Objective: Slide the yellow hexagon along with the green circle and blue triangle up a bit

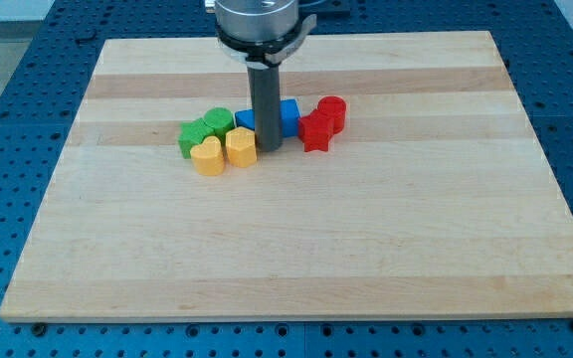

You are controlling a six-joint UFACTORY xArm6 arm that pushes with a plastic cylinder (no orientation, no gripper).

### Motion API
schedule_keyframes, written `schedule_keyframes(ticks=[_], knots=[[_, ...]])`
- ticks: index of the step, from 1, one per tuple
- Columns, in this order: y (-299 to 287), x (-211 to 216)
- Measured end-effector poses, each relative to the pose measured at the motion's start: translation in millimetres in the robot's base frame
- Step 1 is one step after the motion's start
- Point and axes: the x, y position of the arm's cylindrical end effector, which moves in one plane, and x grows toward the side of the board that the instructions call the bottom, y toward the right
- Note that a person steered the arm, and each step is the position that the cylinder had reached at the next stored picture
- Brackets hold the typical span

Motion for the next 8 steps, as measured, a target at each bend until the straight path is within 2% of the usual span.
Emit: schedule_keyframes(ticks=[2, 3, 4, 6, 8], knots=[[4.4, 8.0], [10.1, 42.5], [-8.9, 51.9], [-39.4, 51.6], [-39.6, 32.5]])
